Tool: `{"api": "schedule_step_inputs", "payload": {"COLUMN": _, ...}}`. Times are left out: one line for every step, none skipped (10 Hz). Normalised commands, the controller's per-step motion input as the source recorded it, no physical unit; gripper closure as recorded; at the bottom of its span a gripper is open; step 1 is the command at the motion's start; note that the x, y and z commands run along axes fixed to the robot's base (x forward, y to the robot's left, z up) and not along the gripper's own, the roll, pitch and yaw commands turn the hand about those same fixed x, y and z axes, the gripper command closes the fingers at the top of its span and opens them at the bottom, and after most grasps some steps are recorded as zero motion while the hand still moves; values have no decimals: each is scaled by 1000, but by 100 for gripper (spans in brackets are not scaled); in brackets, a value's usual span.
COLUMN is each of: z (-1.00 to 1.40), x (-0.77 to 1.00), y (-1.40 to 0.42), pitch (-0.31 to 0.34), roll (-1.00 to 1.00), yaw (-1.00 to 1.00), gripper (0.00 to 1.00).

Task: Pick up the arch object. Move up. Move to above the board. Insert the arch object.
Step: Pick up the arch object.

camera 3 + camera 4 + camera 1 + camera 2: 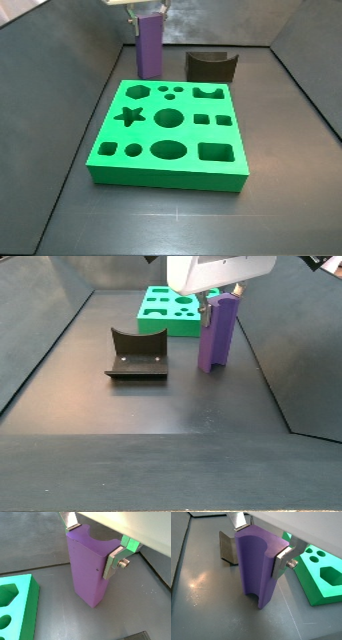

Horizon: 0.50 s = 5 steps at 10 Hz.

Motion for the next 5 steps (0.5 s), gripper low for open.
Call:
{"api": "schedule_step_inputs", "payload": {"z": 0, "x": 0, "y": 0, "pitch": 0, "roll": 0, "yaw": 0, "gripper": 100}}
{"api": "schedule_step_inputs", "payload": {"z": 0, "x": 0, "y": 0, "pitch": 0, "roll": 0, "yaw": 0, "gripper": 100}}
{"api": "schedule_step_inputs", "payload": {"z": 0, "x": 0, "y": 0, "pitch": 0, "roll": 0, "yaw": 0, "gripper": 100}}
{"api": "schedule_step_inputs", "payload": {"z": 0, "x": 0, "y": 0, "pitch": 0, "roll": 0, "yaw": 0, "gripper": 100}}
{"api": "schedule_step_inputs", "payload": {"z": 0, "x": 0, "y": 0, "pitch": 0, "roll": 0, "yaw": 0, "gripper": 100}}
